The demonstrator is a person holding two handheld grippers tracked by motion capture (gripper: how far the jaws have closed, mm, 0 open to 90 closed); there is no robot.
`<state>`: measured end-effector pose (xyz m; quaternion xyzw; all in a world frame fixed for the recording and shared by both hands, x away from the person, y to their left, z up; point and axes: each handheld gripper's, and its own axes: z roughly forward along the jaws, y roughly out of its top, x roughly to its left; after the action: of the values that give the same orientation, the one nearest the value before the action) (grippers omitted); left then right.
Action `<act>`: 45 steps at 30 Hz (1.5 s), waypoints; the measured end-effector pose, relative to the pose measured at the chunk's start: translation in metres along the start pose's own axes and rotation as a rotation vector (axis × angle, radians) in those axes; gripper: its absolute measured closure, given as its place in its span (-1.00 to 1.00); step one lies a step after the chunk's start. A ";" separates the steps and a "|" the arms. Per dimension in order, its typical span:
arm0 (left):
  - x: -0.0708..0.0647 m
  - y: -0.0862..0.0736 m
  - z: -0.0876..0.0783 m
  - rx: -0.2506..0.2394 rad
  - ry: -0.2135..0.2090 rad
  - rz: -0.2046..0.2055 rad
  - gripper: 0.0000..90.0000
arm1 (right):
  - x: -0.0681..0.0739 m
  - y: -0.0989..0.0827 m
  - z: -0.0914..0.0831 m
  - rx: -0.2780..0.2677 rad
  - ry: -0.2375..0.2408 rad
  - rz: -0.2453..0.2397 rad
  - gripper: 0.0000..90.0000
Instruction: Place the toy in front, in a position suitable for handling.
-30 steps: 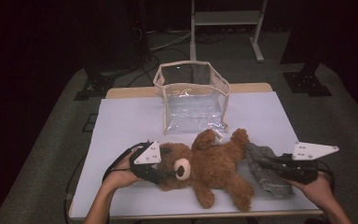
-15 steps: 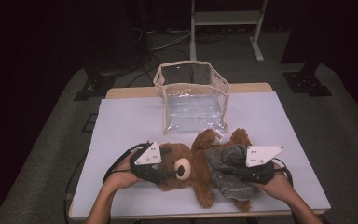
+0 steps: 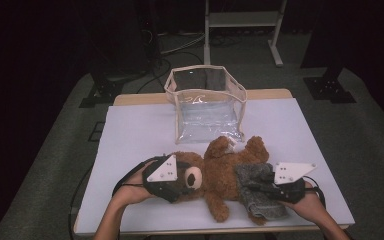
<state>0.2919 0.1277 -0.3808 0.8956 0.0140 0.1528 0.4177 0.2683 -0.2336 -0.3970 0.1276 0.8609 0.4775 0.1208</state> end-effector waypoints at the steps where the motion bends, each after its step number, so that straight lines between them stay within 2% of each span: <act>1: 0.002 -0.001 0.002 0.014 0.014 0.004 -0.40 | -0.002 0.003 0.002 -0.005 0.000 -0.006 0.81; 4: 0.008 -0.001 0.007 0.053 0.085 -0.018 -0.32 | -0.011 0.015 0.010 -0.028 -0.007 -0.010 0.81; 6: 0.011 0.001 0.011 0.067 0.093 -0.036 -0.29 | -0.014 0.019 0.012 -0.043 0.000 -0.001 0.81; 8: 0.013 0.003 0.013 0.069 0.089 -0.036 -0.28 | -0.014 0.017 0.012 -0.037 0.003 0.002 0.81; 13: 0.012 0.003 0.014 0.067 0.087 -0.043 -0.27 | -0.012 -0.011 0.000 -0.016 0.002 0.049 0.81; 16: 0.012 0.004 0.016 0.073 0.091 -0.046 -0.26 | -0.009 -0.033 -0.013 0.011 -0.017 0.093 0.81; 18: 0.014 0.005 0.017 0.076 0.093 -0.055 -0.25 | -0.008 -0.037 -0.021 0.006 -0.030 0.110 0.81; 22: 0.018 0.007 0.019 0.078 0.092 -0.073 -0.23 | -0.005 -0.021 -0.026 -0.042 -0.032 0.076 0.81; 24: 0.019 0.007 0.019 0.078 0.092 -0.076 -0.23 | -0.003 -0.006 -0.018 -0.060 -0.015 0.036 0.81; 26: 0.020 0.007 0.019 0.079 0.089 -0.076 -0.23 | 0.000 0.002 -0.008 -0.053 -0.004 0.008 0.79; 27: 0.021 0.007 0.019 0.080 0.088 -0.078 -0.23 | 0.001 0.005 0.000 -0.039 0.003 -0.011 0.77; 29: 0.021 0.005 0.018 0.070 0.086 -0.090 -0.24 | 0.002 0.004 0.009 -0.008 -0.028 -0.048 0.57; 32: 0.023 0.003 0.018 0.058 0.083 -0.093 -0.24 | 0.002 -0.001 0.006 -0.048 -0.047 -0.011 0.17; 33: 0.023 0.003 0.018 0.053 0.081 -0.093 -0.24 | 0.002 -0.001 0.002 -0.068 -0.074 -0.003 0.10; 36: 0.023 0.001 0.018 0.041 0.077 -0.091 -0.24 | 0.001 0.001 0.003 -0.079 -0.089 -0.005 0.06; 38: 0.023 0.000 0.018 0.036 0.078 -0.094 -0.24 | 0.000 0.003 0.011 -0.076 -0.087 -0.016 0.10; 40: 0.024 -0.001 0.017 0.031 0.074 -0.099 -0.24 | -0.001 0.002 0.018 -0.057 -0.092 -0.031 0.33; 41: 0.024 -0.002 0.017 0.026 0.073 -0.107 -0.24 | -0.003 0.001 0.018 -0.046 -0.090 -0.039 0.46; 42: 0.024 -0.003 0.017 0.022 0.071 -0.109 -0.24 | -0.004 0.000 0.016 -0.046 -0.077 -0.023 0.60; 45: 0.025 -0.003 0.018 0.021 0.070 -0.110 -0.24 | -0.005 -0.008 0.008 -0.019 -0.056 -0.008 0.73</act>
<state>0.3207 0.1203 -0.3872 0.8918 0.0794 0.1606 0.4154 0.2751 -0.2326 -0.4077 0.1360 0.8530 0.4816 0.1480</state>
